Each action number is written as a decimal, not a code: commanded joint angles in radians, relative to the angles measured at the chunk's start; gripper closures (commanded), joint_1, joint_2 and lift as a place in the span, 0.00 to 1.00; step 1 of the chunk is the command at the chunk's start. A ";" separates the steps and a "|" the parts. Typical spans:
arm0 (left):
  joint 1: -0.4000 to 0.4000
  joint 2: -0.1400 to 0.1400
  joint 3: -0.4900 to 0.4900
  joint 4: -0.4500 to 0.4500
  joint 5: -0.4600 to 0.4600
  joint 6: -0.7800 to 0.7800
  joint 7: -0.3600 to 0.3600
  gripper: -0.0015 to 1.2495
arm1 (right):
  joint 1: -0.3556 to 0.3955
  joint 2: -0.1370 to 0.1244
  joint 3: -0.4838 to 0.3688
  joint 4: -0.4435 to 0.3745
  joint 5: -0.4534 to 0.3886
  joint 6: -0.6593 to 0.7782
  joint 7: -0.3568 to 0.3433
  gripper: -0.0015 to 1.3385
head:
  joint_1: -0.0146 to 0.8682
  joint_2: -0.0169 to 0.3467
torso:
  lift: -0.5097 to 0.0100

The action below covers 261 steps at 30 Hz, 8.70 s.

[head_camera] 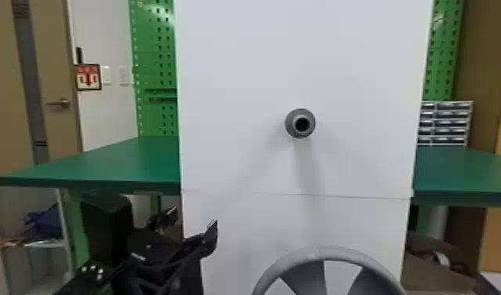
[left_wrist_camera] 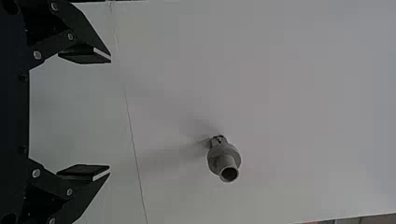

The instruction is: Hold the wheel and insert it

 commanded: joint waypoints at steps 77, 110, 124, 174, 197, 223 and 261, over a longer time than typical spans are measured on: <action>-0.013 -0.003 -0.035 0.035 -0.009 -0.014 0.001 0.33 | -0.374 0.020 -0.022 -0.214 -0.070 0.399 -0.001 0.89 | 0.22 0.32 | 0.03; -0.010 0.003 -0.039 0.037 -0.012 -0.014 0.001 0.33 | -0.590 0.067 -0.022 -0.237 -0.065 0.583 -0.001 0.89 | 0.22 0.32 | 0.03; -0.010 0.007 -0.046 0.037 -0.012 -0.014 0.008 0.33 | -0.714 0.067 -0.005 -0.266 -0.096 0.737 -0.076 0.89 | 0.22 0.32 | 0.03; -0.006 0.016 -0.047 0.039 -0.012 -0.014 0.009 0.33 | -0.794 0.067 0.021 -0.262 -0.174 0.809 -0.110 0.89 | 0.22 0.32 | 0.03; -0.006 0.016 -0.047 0.039 -0.012 -0.014 0.011 0.33 | -0.810 0.067 0.021 -0.186 -0.165 0.740 -0.109 0.89 | 0.22 0.32 | 0.03; -0.008 0.016 -0.050 0.040 -0.012 -0.014 0.012 0.33 | -0.820 0.067 -0.002 -0.096 -0.175 0.659 -0.109 0.89 | 0.22 0.32 | 0.03; -0.008 0.016 -0.055 0.043 -0.012 -0.014 0.012 0.33 | -0.932 0.032 -0.016 0.142 -0.197 0.573 -0.107 0.89 | 0.22 0.32 | 0.03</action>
